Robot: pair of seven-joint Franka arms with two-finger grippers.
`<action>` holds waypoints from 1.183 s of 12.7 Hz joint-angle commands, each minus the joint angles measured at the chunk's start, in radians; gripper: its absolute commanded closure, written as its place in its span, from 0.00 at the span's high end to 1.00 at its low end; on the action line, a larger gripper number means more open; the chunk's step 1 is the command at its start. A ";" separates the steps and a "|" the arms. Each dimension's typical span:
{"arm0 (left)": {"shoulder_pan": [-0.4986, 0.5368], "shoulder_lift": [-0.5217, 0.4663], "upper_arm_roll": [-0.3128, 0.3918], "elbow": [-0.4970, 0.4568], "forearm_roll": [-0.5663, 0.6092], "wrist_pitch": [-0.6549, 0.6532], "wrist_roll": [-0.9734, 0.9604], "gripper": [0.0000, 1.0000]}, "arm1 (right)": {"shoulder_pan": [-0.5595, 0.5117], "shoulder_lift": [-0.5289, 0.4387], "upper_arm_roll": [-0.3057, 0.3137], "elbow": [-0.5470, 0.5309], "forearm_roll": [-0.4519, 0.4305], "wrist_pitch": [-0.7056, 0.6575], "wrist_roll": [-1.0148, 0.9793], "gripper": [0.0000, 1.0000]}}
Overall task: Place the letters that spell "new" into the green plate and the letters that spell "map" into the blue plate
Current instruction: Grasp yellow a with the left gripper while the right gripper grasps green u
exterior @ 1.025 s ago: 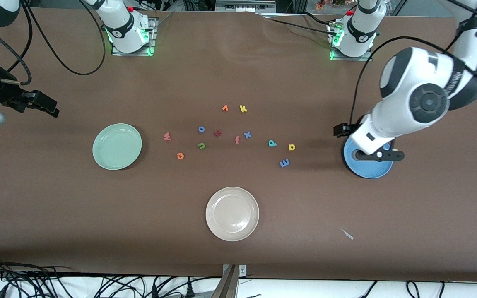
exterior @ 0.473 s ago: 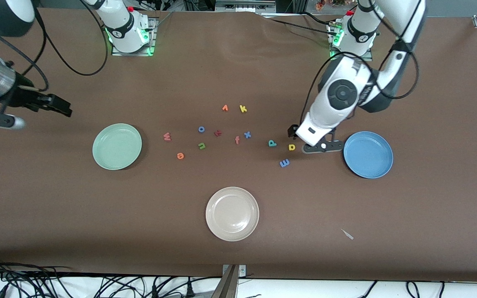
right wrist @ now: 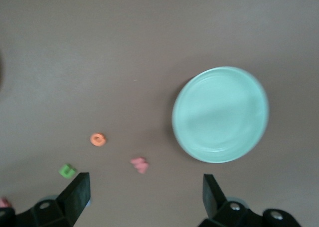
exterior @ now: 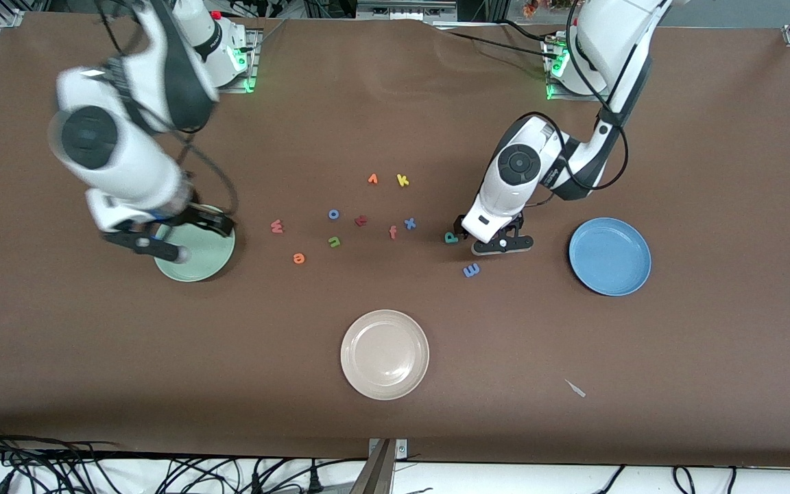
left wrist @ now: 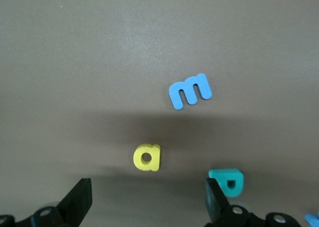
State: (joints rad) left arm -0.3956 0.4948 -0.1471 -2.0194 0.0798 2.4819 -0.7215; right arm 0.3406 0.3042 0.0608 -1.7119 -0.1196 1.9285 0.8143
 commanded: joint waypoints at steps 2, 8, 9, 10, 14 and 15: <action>-0.003 0.037 0.006 0.033 0.034 0.000 -0.007 0.92 | 0.106 0.119 -0.007 -0.005 -0.031 0.142 0.420 1.00; -0.005 0.096 0.006 0.068 0.101 0.000 -0.001 0.83 | 0.213 0.243 -0.007 -0.109 -0.020 0.384 0.721 0.91; -0.005 0.096 0.006 0.071 0.101 -0.001 -0.001 0.78 | 0.216 0.251 -0.007 -0.138 -0.022 0.458 0.784 0.91; -0.005 0.099 0.006 0.076 0.101 -0.001 -0.001 0.71 | 0.216 0.262 -0.007 -0.147 -0.022 0.495 0.815 0.91; -0.005 0.103 0.006 0.076 0.101 -0.001 -0.001 0.25 | 0.228 0.322 -0.007 -0.137 -0.018 0.566 0.835 0.90; -0.005 0.106 0.006 0.076 0.101 0.000 -0.001 0.17 | 0.228 0.322 -0.007 -0.137 -0.020 0.569 0.836 0.88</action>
State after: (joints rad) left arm -0.3972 0.5806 -0.1469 -1.9611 0.1453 2.4833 -0.7193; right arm 0.5558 0.6154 0.0595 -1.8501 -0.1361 2.4703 1.6198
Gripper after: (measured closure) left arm 0.705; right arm 0.101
